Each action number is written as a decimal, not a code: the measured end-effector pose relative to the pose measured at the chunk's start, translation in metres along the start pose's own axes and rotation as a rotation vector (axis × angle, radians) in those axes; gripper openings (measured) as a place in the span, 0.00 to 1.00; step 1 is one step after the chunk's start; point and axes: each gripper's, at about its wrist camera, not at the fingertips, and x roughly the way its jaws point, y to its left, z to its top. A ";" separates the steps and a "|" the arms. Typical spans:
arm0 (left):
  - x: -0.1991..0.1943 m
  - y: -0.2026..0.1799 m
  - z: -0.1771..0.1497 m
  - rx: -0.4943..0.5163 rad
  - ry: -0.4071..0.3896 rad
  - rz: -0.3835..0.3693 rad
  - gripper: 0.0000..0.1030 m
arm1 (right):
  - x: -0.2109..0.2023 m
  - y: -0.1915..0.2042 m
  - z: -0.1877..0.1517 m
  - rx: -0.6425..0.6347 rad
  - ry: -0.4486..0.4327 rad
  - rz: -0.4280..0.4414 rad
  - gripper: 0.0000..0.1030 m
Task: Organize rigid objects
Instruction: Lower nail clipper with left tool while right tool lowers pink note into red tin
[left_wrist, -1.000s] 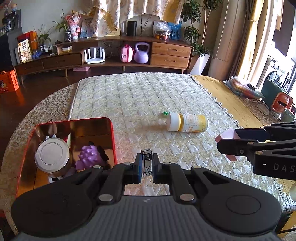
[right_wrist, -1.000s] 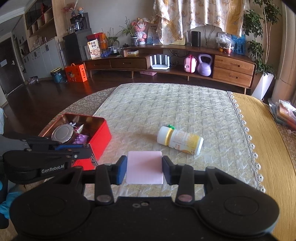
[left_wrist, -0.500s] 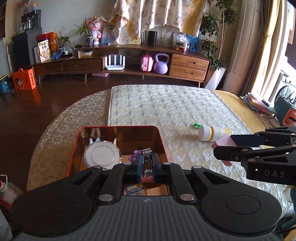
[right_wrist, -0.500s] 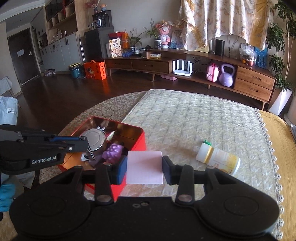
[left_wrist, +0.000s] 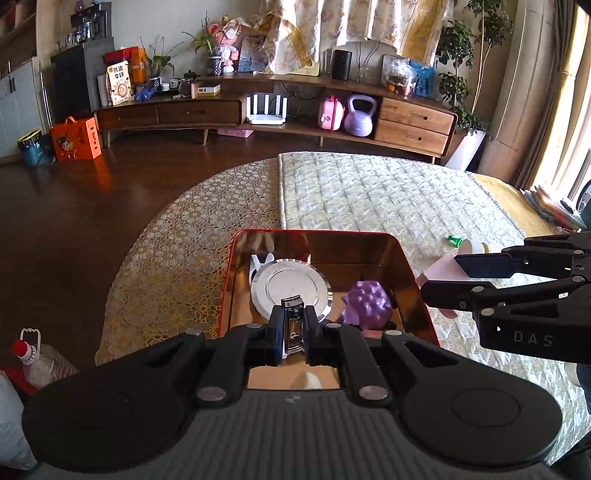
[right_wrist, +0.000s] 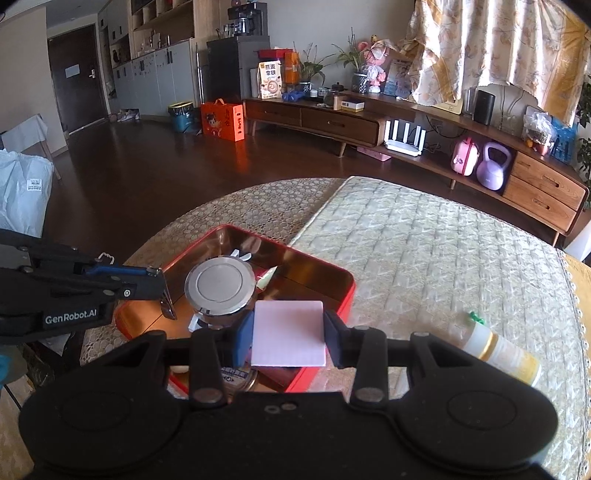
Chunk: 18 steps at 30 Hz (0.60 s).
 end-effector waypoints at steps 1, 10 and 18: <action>0.002 0.002 -0.001 0.001 0.005 0.005 0.10 | 0.005 0.003 0.000 -0.009 0.011 0.003 0.39; 0.026 0.016 -0.008 -0.011 0.067 0.022 0.10 | 0.034 0.029 -0.008 -0.051 0.071 0.044 0.39; 0.043 0.017 -0.015 0.005 0.107 0.027 0.10 | 0.047 0.037 -0.015 -0.060 0.117 0.045 0.39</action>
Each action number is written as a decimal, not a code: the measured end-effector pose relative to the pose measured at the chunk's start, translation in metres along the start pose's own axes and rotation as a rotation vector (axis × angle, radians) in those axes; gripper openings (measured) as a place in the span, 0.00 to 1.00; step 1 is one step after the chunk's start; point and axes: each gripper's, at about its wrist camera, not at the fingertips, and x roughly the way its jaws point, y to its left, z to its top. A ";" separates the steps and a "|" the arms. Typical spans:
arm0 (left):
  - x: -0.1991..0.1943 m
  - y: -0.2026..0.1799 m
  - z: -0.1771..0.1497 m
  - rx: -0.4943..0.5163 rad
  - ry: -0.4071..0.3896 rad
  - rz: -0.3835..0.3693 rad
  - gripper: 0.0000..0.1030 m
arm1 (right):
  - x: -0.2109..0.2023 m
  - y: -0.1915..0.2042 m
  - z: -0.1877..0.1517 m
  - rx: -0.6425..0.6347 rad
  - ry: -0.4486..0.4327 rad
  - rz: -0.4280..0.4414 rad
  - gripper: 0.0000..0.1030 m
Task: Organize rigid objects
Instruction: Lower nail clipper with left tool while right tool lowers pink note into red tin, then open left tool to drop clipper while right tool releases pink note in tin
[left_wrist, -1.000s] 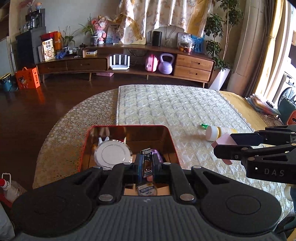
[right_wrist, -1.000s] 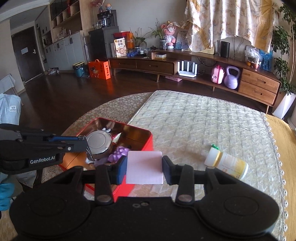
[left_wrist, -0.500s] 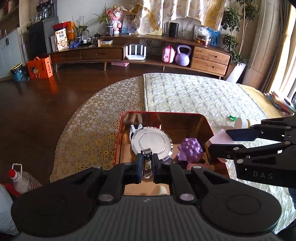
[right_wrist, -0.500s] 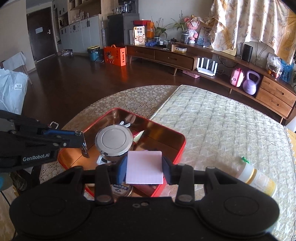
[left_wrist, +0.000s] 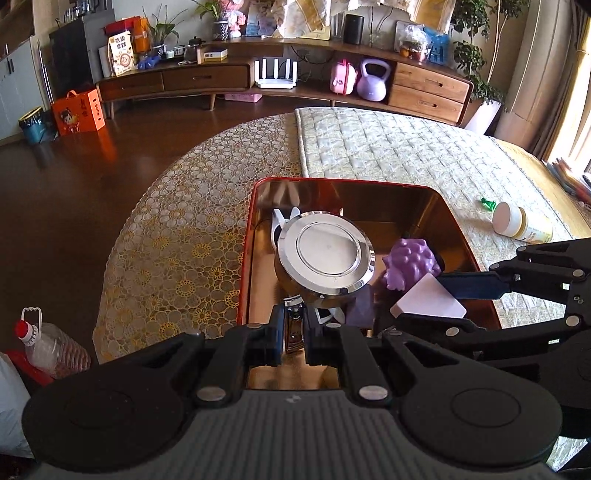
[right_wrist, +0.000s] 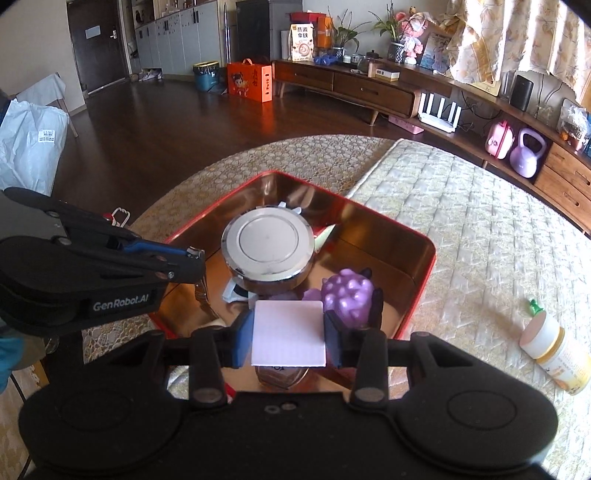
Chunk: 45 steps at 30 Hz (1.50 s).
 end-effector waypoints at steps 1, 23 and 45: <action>0.001 -0.001 0.000 0.004 0.000 0.003 0.10 | 0.001 0.000 -0.001 0.004 0.006 -0.001 0.39; 0.010 -0.007 -0.004 0.006 0.038 -0.004 0.10 | -0.004 -0.006 -0.007 0.086 0.005 0.006 0.45; -0.038 -0.052 0.003 0.049 -0.024 -0.056 0.12 | -0.091 -0.031 -0.026 0.140 -0.144 0.029 0.62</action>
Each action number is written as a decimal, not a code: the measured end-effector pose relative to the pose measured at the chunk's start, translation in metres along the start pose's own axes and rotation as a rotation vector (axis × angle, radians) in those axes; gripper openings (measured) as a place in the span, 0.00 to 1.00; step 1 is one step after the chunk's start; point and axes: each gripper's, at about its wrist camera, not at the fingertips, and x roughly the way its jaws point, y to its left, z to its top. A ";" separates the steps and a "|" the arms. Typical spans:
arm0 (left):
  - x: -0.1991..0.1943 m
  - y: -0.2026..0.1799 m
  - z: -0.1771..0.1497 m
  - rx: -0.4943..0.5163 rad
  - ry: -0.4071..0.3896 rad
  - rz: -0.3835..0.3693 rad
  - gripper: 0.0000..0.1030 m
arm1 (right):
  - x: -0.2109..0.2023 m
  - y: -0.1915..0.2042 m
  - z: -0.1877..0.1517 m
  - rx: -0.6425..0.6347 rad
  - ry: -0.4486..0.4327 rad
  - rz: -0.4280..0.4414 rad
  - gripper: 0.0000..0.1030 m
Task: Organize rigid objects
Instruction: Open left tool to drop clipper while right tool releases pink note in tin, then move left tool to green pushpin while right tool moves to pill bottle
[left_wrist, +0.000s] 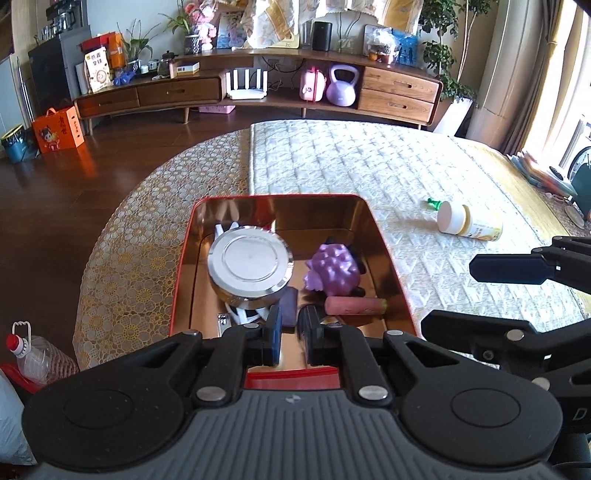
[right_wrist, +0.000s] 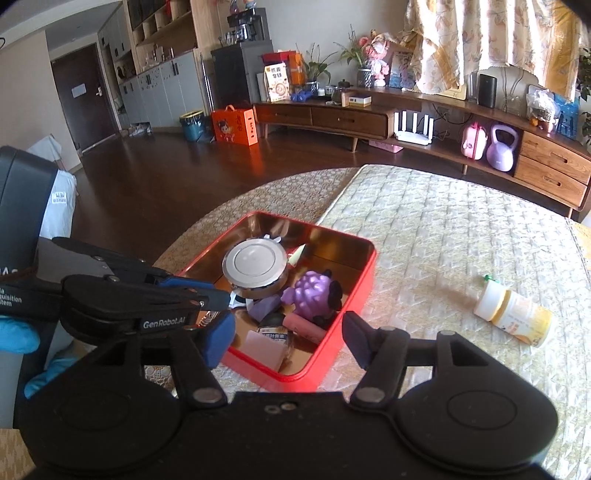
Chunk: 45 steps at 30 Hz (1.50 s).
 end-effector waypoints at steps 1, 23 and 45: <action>-0.002 -0.003 0.001 0.001 -0.005 -0.002 0.13 | -0.003 -0.002 0.000 0.002 -0.008 -0.001 0.63; -0.010 -0.076 0.023 0.061 -0.082 -0.019 0.78 | -0.062 -0.065 -0.023 0.032 -0.130 -0.044 0.91; 0.068 -0.148 0.089 0.113 -0.046 -0.002 0.82 | -0.032 -0.177 -0.037 -0.017 -0.061 -0.138 1.00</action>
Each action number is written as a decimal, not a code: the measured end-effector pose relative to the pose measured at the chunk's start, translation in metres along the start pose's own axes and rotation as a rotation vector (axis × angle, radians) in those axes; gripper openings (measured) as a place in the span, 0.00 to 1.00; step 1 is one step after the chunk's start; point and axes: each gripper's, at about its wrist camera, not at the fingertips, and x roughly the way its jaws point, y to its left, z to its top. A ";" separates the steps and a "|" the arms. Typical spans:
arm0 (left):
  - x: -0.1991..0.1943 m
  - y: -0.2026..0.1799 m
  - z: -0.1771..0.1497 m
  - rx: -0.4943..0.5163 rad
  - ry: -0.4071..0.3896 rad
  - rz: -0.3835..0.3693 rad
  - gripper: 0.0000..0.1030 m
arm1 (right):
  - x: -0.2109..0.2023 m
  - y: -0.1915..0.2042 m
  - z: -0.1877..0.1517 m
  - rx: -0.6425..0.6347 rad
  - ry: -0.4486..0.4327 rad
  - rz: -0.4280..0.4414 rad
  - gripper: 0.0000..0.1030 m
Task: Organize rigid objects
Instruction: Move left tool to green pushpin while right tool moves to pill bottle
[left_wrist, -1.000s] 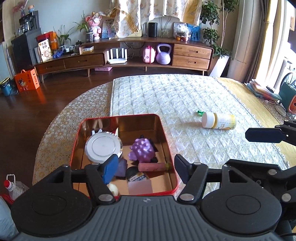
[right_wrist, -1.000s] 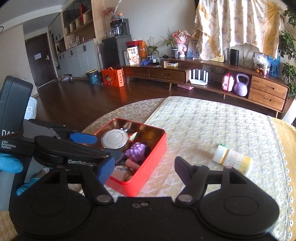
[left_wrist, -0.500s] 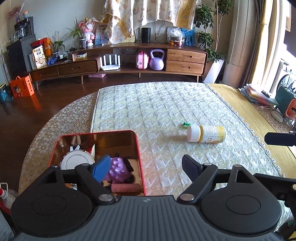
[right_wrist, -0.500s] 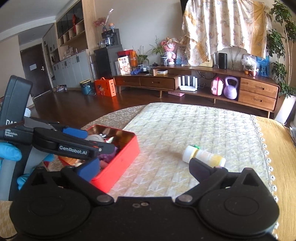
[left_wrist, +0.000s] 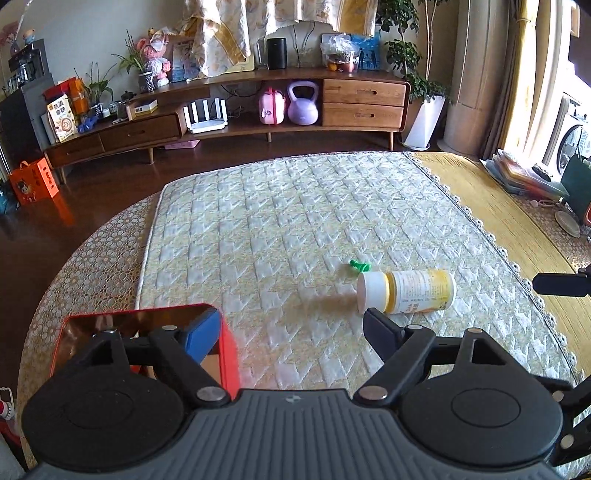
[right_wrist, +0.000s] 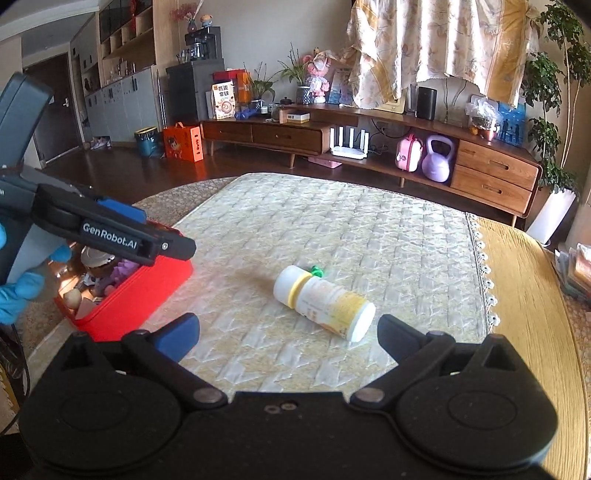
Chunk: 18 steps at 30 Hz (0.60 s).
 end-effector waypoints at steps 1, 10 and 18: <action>0.006 -0.003 0.006 0.001 0.012 -0.014 0.82 | 0.004 -0.003 0.000 -0.008 0.005 0.000 1.00; 0.071 -0.024 0.053 -0.032 0.130 -0.090 0.82 | 0.047 -0.023 0.005 -0.113 0.074 0.016 0.98; 0.135 -0.038 0.079 -0.096 0.294 -0.116 0.82 | 0.081 -0.031 0.008 -0.217 0.115 0.051 0.96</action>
